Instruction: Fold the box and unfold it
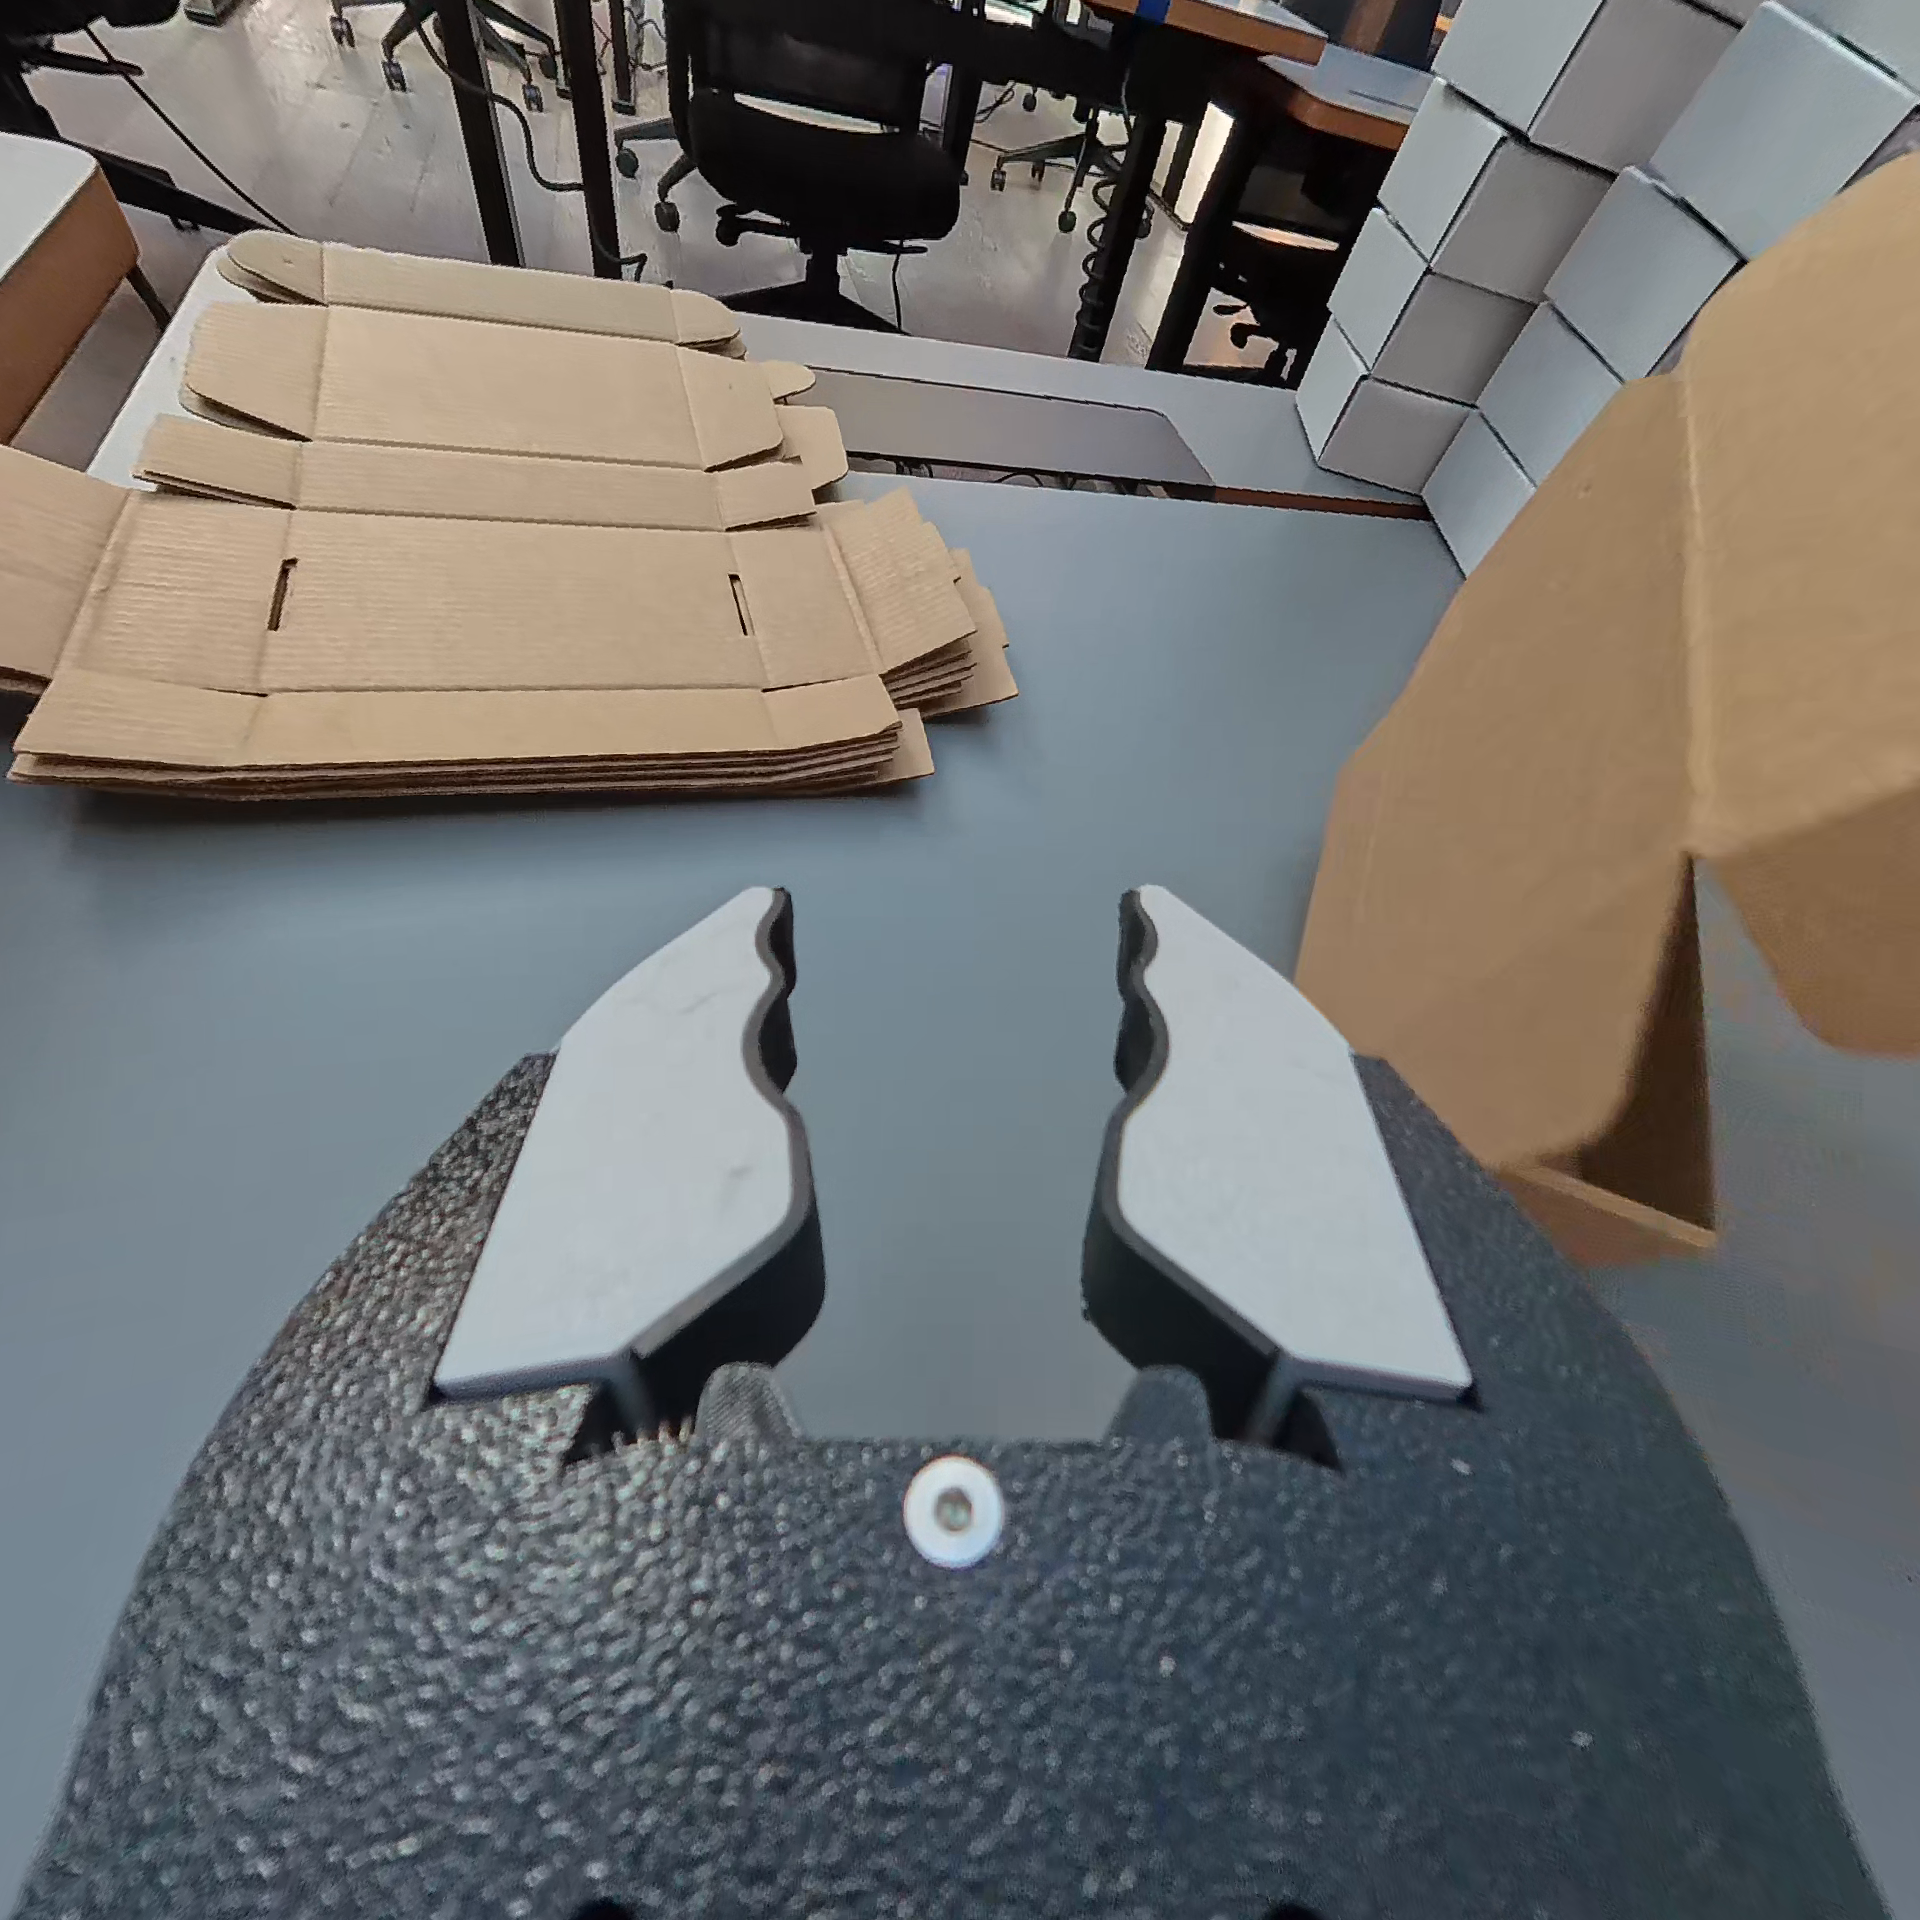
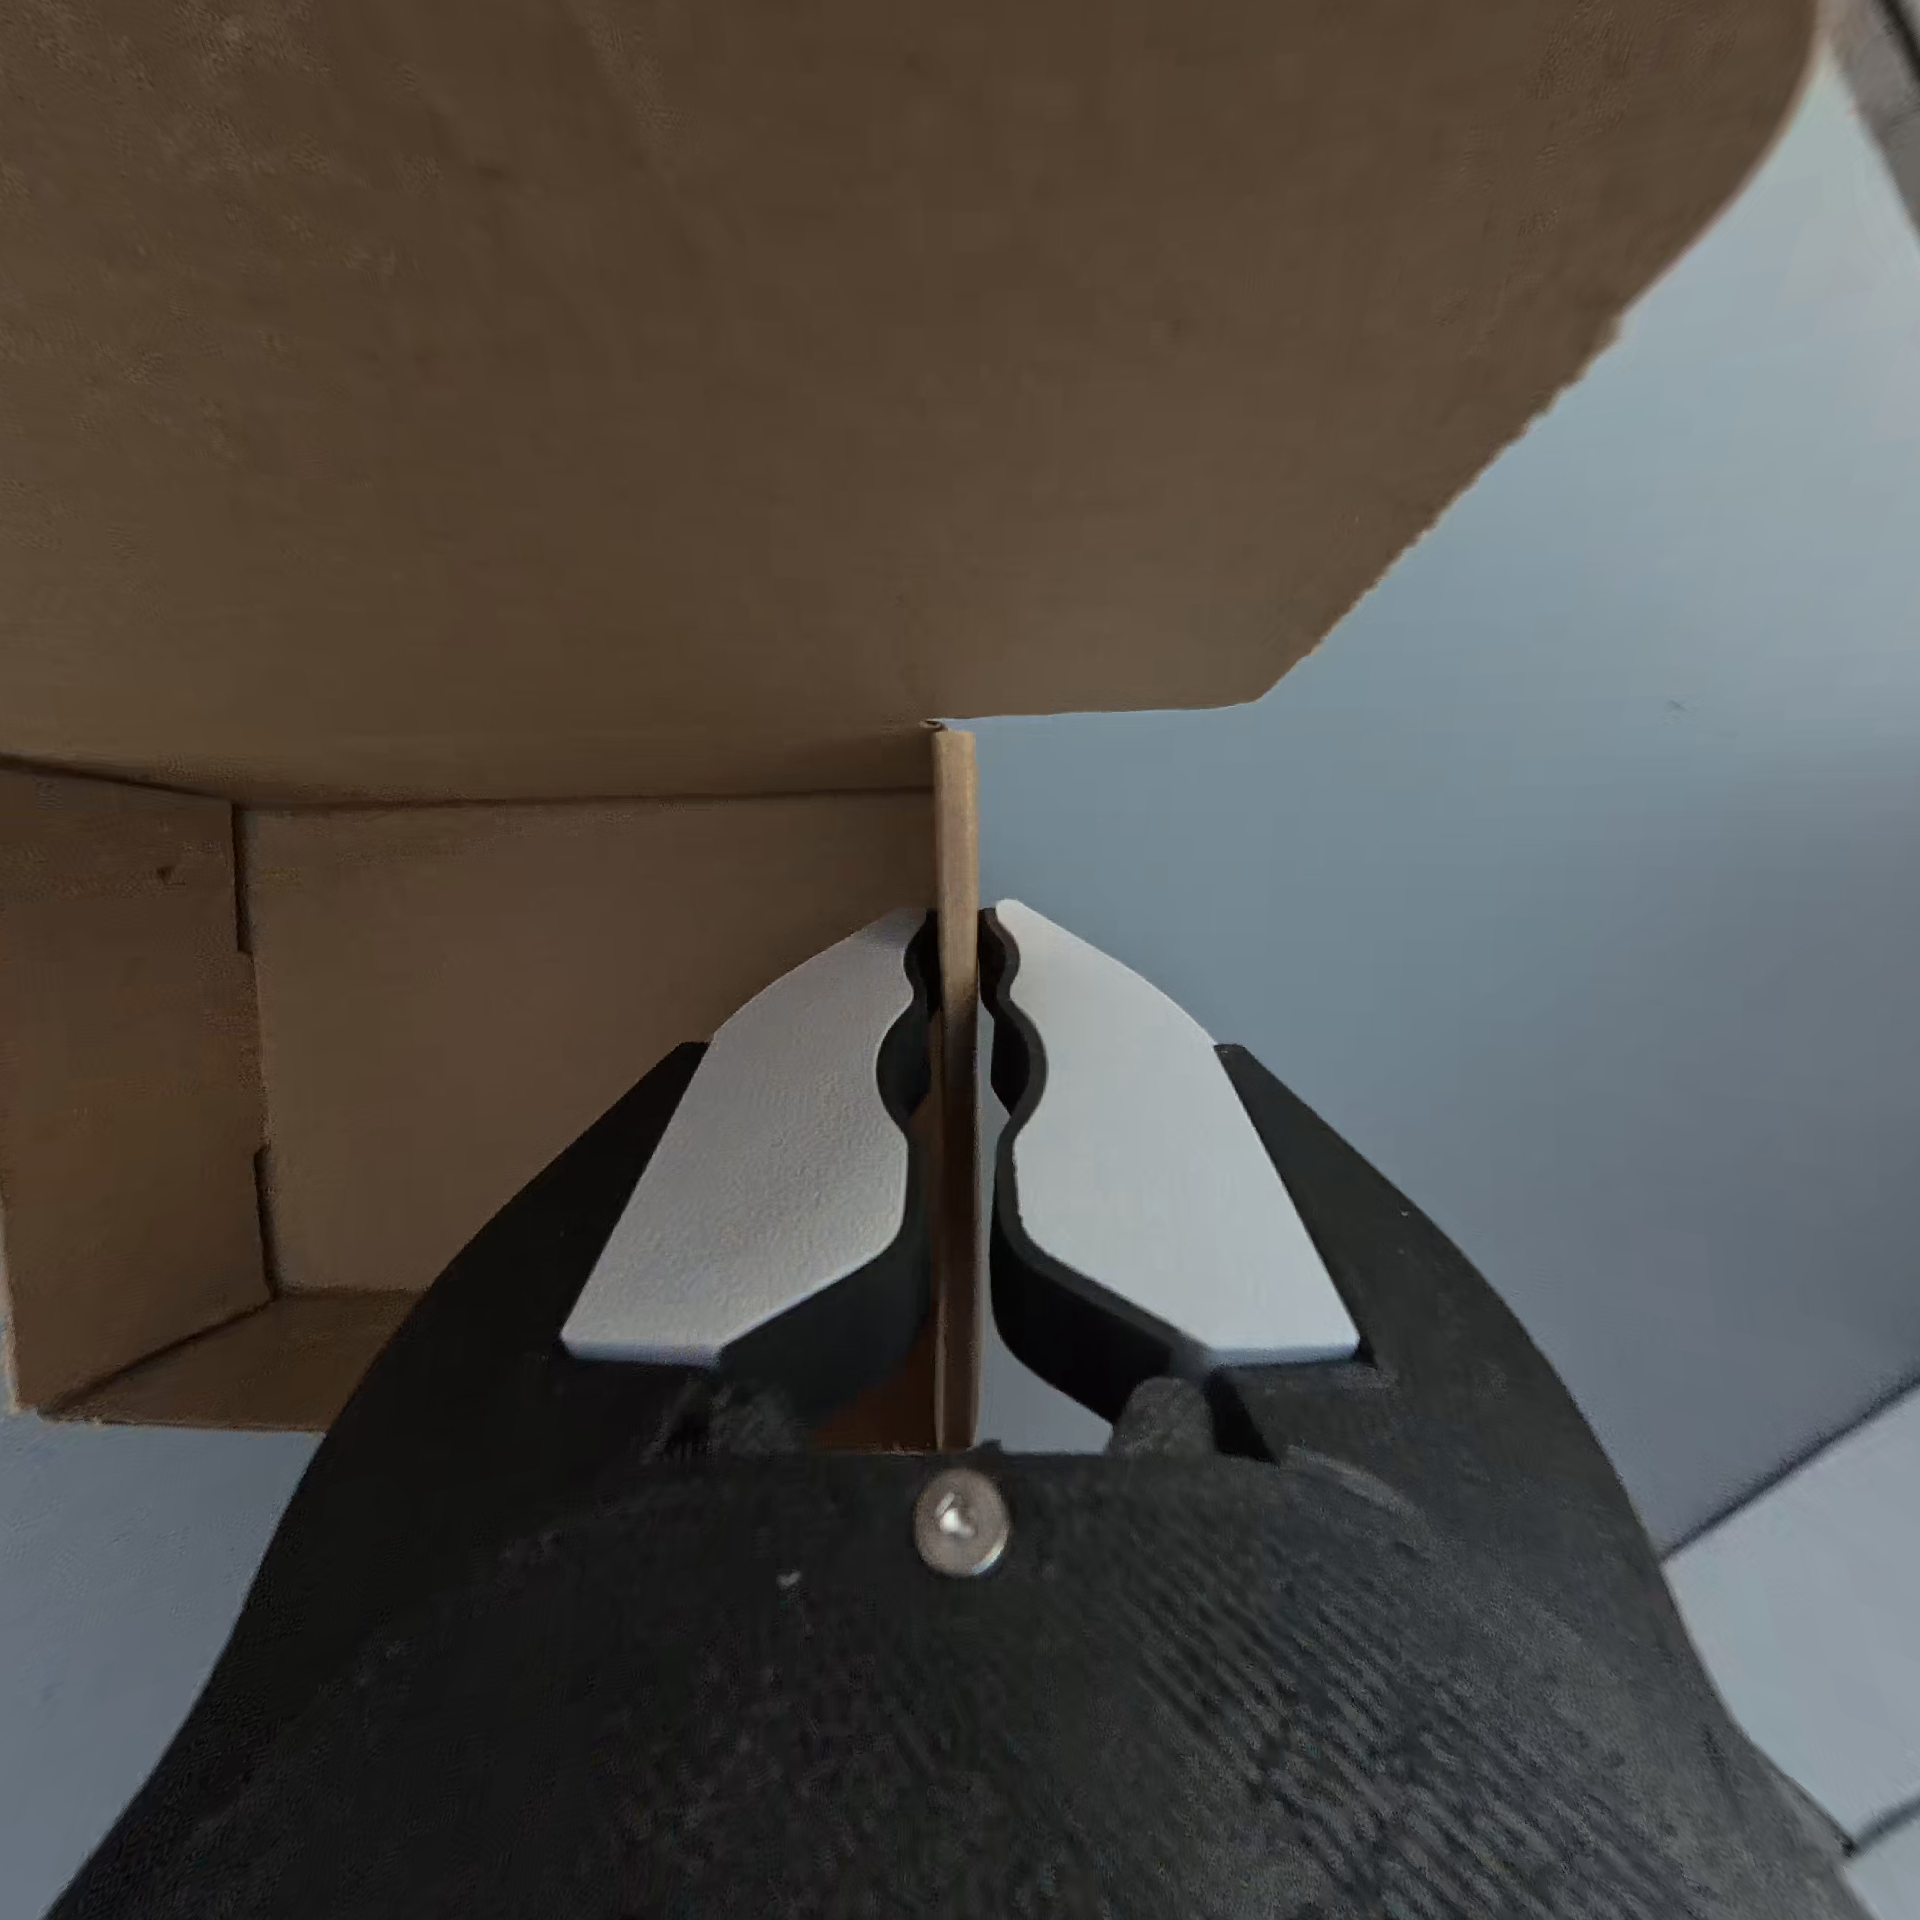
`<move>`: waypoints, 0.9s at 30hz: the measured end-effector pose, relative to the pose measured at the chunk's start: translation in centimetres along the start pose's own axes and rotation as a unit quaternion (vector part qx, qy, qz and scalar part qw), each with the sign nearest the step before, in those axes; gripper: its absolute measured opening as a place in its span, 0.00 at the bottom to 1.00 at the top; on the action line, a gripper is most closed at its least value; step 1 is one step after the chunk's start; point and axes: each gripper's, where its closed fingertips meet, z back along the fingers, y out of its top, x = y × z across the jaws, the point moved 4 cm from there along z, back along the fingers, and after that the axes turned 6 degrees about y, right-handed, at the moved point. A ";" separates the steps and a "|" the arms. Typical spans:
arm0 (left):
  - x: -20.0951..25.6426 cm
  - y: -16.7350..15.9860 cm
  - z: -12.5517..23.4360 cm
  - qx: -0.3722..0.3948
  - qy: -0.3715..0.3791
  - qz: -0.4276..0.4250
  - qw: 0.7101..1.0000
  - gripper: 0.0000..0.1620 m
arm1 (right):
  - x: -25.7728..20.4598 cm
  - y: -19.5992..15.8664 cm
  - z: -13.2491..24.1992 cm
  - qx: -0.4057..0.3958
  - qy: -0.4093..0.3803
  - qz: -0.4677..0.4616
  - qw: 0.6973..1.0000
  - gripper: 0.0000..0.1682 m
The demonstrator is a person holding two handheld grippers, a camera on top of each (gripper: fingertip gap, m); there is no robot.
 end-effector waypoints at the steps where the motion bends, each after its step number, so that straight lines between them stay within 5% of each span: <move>1: 0.1 0.1 0.0 0.002 -0.002 0.001 1.000 0.36 | 1.4 -0.3 0.7 0.016 -0.032 -0.036 0.999 0.04; 11: 4.1 -0.8 -1.4 -0.008 -0.046 -0.009 0.999 0.36 | 5.2 -5.4 4.9 0.112 -0.201 -0.305 0.924 0.04; 21: 8.6 -1.6 -2.0 -0.018 -0.102 -0.042 0.994 0.35 | 2.4 -9.6 3.0 0.095 -0.167 -0.418 0.888 0.05; 27: 10.1 -2.1 -2.4 -0.003 -0.154 -0.065 0.986 0.36 | 1.0 -9.9 4.4 0.157 -0.080 -0.390 0.904 0.45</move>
